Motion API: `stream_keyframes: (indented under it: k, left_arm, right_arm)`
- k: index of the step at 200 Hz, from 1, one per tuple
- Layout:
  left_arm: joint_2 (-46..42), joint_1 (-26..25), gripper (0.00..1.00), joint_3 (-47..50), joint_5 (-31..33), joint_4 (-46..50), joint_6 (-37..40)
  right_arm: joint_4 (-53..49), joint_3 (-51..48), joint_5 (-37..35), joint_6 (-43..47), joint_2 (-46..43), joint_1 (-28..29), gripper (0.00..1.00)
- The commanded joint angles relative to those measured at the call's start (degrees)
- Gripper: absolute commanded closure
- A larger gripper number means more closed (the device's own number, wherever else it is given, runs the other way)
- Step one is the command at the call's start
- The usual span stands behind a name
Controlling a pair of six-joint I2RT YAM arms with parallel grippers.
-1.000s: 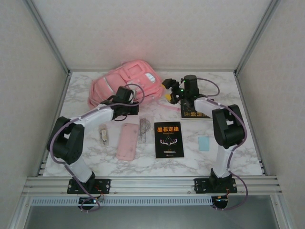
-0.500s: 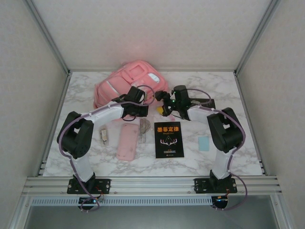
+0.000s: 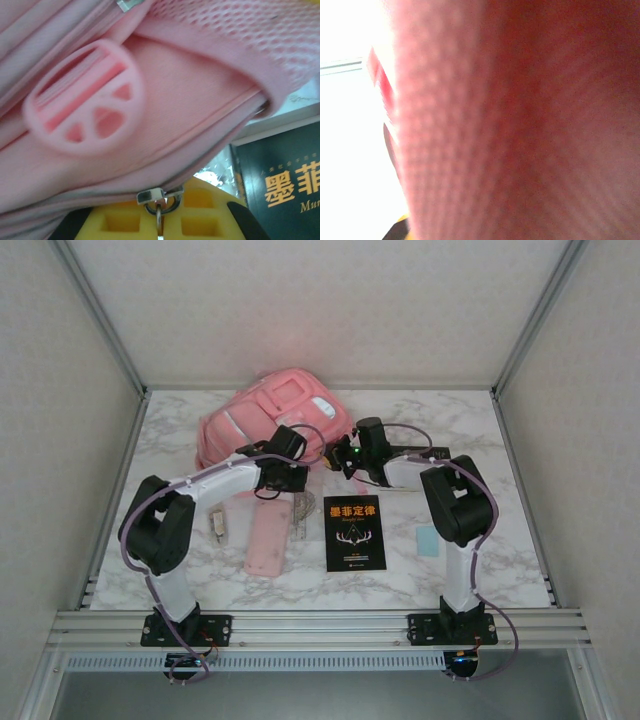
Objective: Pack the student bag
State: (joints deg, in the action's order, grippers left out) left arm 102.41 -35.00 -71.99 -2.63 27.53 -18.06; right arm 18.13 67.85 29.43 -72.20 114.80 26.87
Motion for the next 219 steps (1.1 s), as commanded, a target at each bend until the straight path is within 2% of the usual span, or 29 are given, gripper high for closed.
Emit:
stream_keyframes:
  k: [1, 68, 97, 128, 136, 149, 155, 160, 179, 219]
  left_arm:
    - [-4.5, 2.2, 1.0, 1.9, 3.5, 10.8, -0.8]
    - [-8.7, 9.4, 1.0, 5.5, 5.1, 12.4, 0.3]
    - [-8.3, 8.6, 1.0, 2.8, -2.5, 9.6, 0.7]
    - [-5.6, 3.7, 1.0, -4.2, -6.6, 9.7, 1.3]
    - [-5.0, 2.8, 1.0, -5.8, -7.8, 9.0, 0.5]
    - [-3.9, 1.8, 1.0, -7.6, -10.3, 6.9, -1.5]
    - [-3.1, 1.4, 1.0, -8.4, -11.5, 5.8, -2.4]
    - [-2.4, 1.1, 1.0, -9.4, -12.2, 5.3, -3.2]
    - [0.7, -0.4, 1.0, -14.1, -12.5, 5.5, -4.8]
    - [5.4, -2.0, 1.0, -19.2, -10.6, 11.1, -5.4]
  right_arm:
    - [-3.6, 2.6, -7.6, 8.6, -4.2, -4.8, 1.0]
    - [-11.1, 8.2, -7.8, 19.2, -4.1, -10.1, 1.0]
    - [-15.5, 13.2, -8.4, 22.3, -1.7, -12.6, 1.0]
    - [-18.1, 18.6, -5.0, 21.1, 1.0, -13.6, 1.0]
    - [-18.0, 18.9, -3.6, 20.2, 1.0, -13.6, 0.88]
    - [-17.3, 17.6, -1.7, 17.7, 0.1, -13.5, 0.51]
    - [-17.2, 16.6, -1.1, 17.0, -0.7, -13.6, 0.39]
    - [-17.2, 15.7, -0.5, 16.3, -1.4, -13.5, 0.33]
    - [-17.7, 10.4, 0.4, 15.0, -5.5, -13.3, 0.23]
    - [-14.6, -2.9, 1.6, 10.4, -13.7, -10.9, 0.21]
